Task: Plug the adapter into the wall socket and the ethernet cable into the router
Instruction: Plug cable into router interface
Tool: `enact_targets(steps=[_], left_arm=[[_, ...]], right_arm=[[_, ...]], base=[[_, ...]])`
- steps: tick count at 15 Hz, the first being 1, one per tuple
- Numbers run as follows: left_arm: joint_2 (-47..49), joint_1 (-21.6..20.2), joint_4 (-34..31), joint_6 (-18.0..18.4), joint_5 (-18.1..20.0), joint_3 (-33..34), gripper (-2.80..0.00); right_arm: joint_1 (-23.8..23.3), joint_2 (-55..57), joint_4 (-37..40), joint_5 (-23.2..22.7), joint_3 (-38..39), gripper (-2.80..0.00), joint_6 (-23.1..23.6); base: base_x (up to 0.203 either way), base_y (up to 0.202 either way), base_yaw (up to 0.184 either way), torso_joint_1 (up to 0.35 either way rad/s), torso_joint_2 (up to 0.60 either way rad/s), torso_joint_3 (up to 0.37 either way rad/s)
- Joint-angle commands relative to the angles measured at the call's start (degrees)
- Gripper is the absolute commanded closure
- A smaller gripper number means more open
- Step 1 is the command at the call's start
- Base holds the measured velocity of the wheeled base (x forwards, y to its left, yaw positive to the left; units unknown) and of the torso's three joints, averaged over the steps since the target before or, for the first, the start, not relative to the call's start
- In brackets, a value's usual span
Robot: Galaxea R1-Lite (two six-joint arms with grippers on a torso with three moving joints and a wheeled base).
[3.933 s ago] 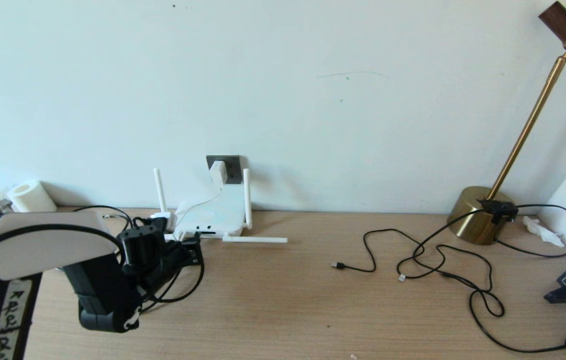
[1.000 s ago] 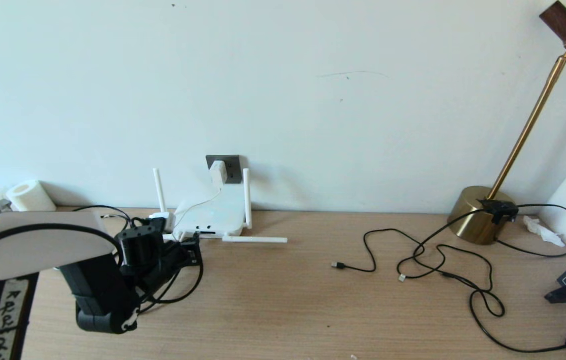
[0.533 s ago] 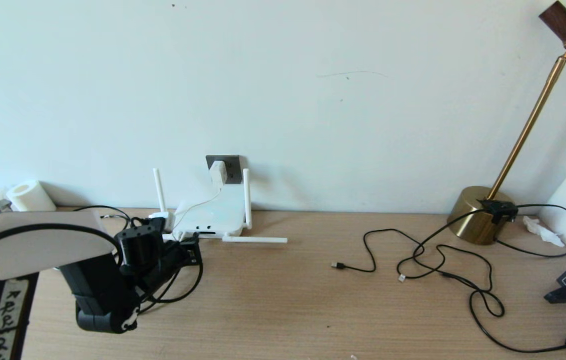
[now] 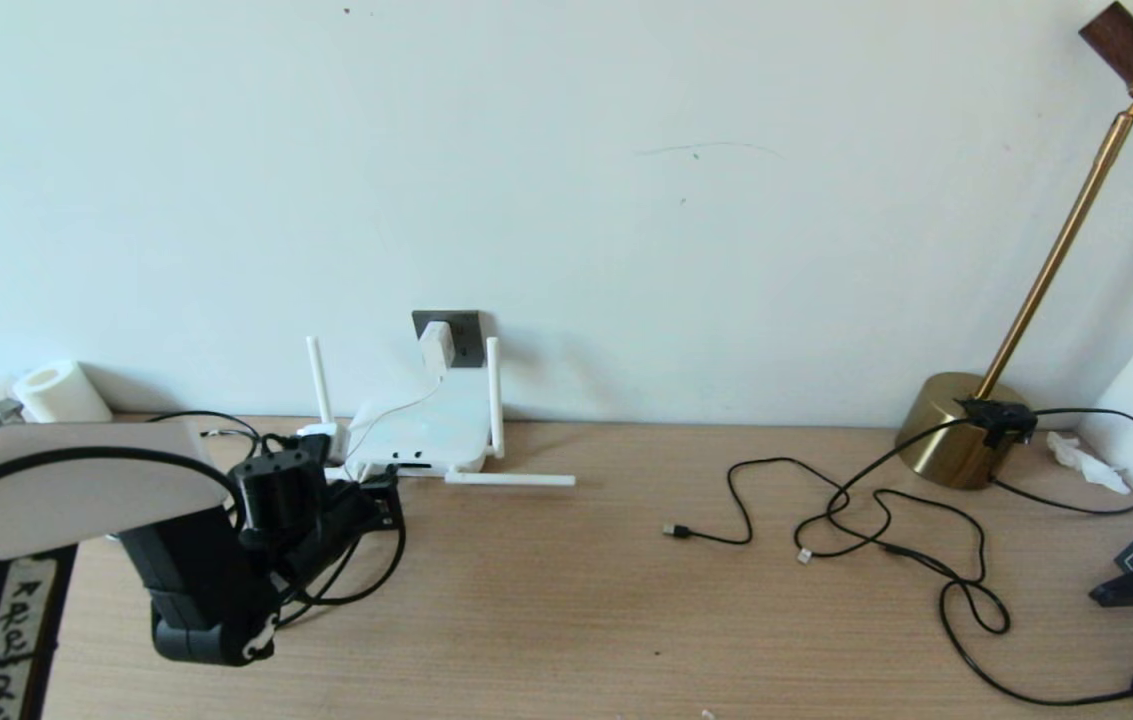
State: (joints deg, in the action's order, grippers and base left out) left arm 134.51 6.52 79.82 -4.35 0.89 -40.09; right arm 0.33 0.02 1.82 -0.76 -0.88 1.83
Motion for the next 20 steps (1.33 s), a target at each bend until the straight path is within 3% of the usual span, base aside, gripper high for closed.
enact_targets(steps=[1, 20], left_arm=[[0.23, 0.07, 0.42, -0.06, -0.01, -0.16, 0.0], [1.19, 0.07, -0.11, -0.04, -0.01, -2.71, 0.0]], right_arm=[[0.02, -0.01, 0.03, -0.03, 0.0, 0.0, 0.02], [0.02, -0.02, 0.03, -0.03, 0.0, 0.0, 0.02]], base=[[0.0, 0.0, 0.0, 0.0, 0.0, 0.0], [0.0, 0.0, 0.0, 0.0, 0.0, 0.0]])
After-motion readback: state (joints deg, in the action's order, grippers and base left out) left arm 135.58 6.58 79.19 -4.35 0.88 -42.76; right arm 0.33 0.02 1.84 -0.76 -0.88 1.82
